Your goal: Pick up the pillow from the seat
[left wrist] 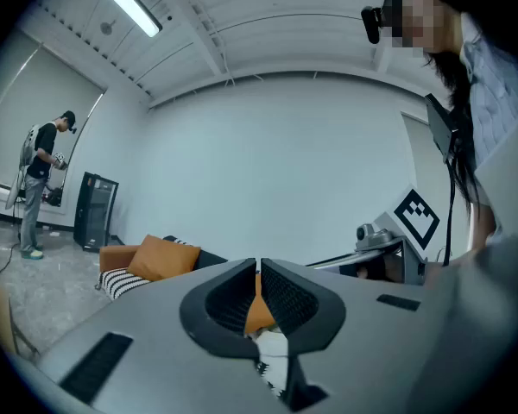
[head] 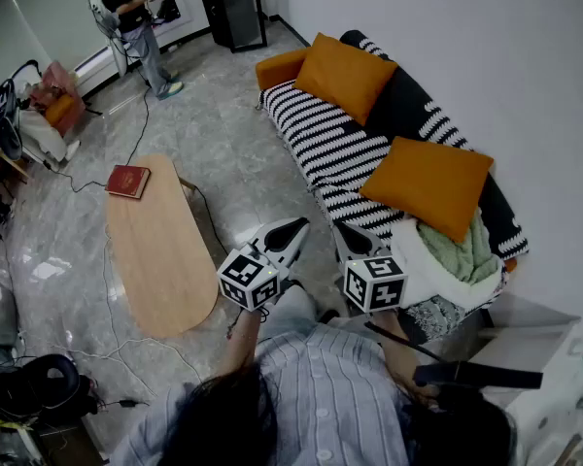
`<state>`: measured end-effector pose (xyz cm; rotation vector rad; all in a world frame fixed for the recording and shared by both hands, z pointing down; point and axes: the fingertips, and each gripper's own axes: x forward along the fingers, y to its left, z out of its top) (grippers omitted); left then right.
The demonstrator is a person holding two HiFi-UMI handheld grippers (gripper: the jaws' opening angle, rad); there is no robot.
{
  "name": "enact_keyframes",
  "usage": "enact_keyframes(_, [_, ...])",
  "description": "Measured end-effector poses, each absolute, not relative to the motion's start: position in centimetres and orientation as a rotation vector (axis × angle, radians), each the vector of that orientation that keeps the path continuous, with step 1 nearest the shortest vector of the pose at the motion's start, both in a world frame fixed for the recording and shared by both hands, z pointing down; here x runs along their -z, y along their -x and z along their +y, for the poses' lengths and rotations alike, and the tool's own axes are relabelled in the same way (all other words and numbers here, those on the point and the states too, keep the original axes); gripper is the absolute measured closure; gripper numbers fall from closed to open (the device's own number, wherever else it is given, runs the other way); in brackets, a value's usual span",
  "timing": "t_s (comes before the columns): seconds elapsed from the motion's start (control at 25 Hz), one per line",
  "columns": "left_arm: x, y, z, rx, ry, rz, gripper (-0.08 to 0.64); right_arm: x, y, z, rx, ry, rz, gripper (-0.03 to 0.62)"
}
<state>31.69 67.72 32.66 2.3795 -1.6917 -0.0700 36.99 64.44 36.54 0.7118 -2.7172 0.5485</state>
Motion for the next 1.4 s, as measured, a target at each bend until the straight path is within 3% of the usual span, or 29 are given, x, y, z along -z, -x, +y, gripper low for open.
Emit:
enact_keyframes(0.76, [-34.0,-31.4,65.1,0.070,-2.324,-1.682,0.551,-38.2,-36.9,61.4,-0.611,-0.700,-2.682,0.558])
enact_keyframes(1.4, [-35.1,-19.8,53.9,0.114,-2.332,-1.608,0.551,-39.2,-25.9,50.8,-0.590,-0.754,-2.624,0.558])
